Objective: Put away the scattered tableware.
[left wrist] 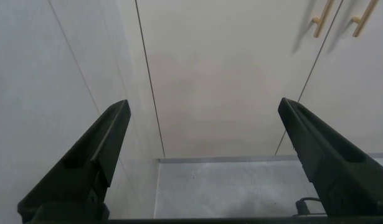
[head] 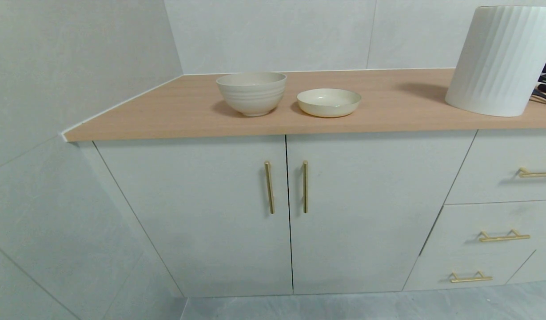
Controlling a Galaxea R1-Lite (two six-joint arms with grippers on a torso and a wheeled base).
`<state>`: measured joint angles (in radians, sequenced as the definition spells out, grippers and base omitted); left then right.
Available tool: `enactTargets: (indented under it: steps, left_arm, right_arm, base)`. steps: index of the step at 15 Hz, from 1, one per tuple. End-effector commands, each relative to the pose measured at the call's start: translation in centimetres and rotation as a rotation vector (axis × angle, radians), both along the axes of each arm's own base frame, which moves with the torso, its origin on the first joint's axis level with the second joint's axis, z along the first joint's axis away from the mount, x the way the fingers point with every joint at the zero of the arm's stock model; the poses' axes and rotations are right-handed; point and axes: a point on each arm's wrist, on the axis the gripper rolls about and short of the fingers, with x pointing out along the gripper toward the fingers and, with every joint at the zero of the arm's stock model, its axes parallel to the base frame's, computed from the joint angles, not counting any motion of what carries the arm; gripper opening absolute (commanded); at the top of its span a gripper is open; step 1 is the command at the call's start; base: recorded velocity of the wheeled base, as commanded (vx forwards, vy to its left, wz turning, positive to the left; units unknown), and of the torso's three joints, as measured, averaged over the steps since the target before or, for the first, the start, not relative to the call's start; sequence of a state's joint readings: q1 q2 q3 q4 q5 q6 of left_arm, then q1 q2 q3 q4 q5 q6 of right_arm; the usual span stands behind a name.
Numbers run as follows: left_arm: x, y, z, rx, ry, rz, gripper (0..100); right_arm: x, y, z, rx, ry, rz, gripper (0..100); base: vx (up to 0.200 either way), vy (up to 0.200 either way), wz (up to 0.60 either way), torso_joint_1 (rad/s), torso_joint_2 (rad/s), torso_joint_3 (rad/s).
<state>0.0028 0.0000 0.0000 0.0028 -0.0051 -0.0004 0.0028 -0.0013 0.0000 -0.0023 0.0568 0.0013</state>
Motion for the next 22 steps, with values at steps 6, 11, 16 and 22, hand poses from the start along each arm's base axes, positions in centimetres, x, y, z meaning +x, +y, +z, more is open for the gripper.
enactTargets:
  steps: [6, 11, 16, 22]
  left_arm:
    - [0.0, 0.0, 0.0, 0.000, 0.000, -0.001, 100]
    - [0.0, 0.0, 0.0, -0.001, 0.000, -0.001, 100]
    - [0.0, 0.0, 0.0, -0.001, 0.000, -0.001, 100]
    - [0.0, 0.0, 0.0, -0.001, 0.000, -0.001, 100]
  right_arm:
    - [0.0, 0.0, 0.0, -0.021, 0.001, 0.000, 100]
    - [0.0, 0.0, 0.0, -0.020, -0.001, -0.001, 100]
    - [0.0, 0.0, 0.2, -0.024, -0.012, 0.006, 100]
    - [2.6, 0.6, 8.1, 0.099, 0.152, 0.363, 100]
  base:
    - [0.000, 0.000, 0.20, 0.002, 0.00, 0.003]
    - [0.000, 0.000, 0.00, 0.000, 0.00, 0.000]
    - [0.000, 0.000, 0.00, 0.000, 0.00, 0.000]
    - [0.000, 0.000, 0.00, 0.000, 0.00, 0.000]
